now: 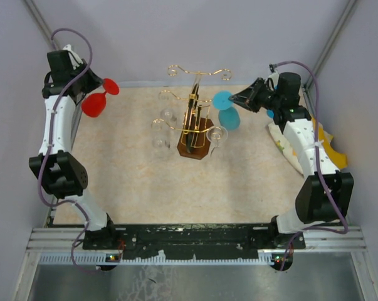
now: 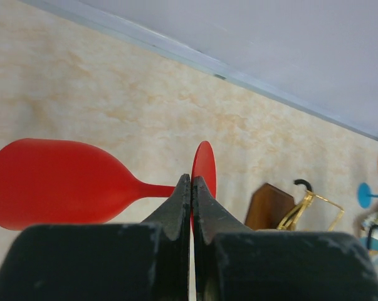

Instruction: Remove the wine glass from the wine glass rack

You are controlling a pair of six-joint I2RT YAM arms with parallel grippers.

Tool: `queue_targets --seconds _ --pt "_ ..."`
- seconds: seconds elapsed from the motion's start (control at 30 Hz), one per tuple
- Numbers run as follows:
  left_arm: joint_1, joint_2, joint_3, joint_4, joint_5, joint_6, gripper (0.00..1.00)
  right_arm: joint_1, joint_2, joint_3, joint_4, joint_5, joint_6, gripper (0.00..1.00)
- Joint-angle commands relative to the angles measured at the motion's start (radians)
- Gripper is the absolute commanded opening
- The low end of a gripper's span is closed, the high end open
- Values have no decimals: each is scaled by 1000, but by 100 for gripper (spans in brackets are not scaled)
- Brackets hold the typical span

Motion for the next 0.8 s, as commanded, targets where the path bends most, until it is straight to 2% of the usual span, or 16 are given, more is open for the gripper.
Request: queue_targets --seconds 0.0,0.23,0.6,0.77 --pt "-14 -6 53 -99 -258 162 0 -5 -47 48 52 -30 8 0" --pt "-149 21 2 -107 -632 342 0 -10 -25 101 38 -65 6 0" --pt "-209 67 -164 -64 -857 430 0 -29 42 146 80 -93 15 0" --pt "-219 91 -190 -52 -944 453 0 -56 59 157 85 -105 4 0"
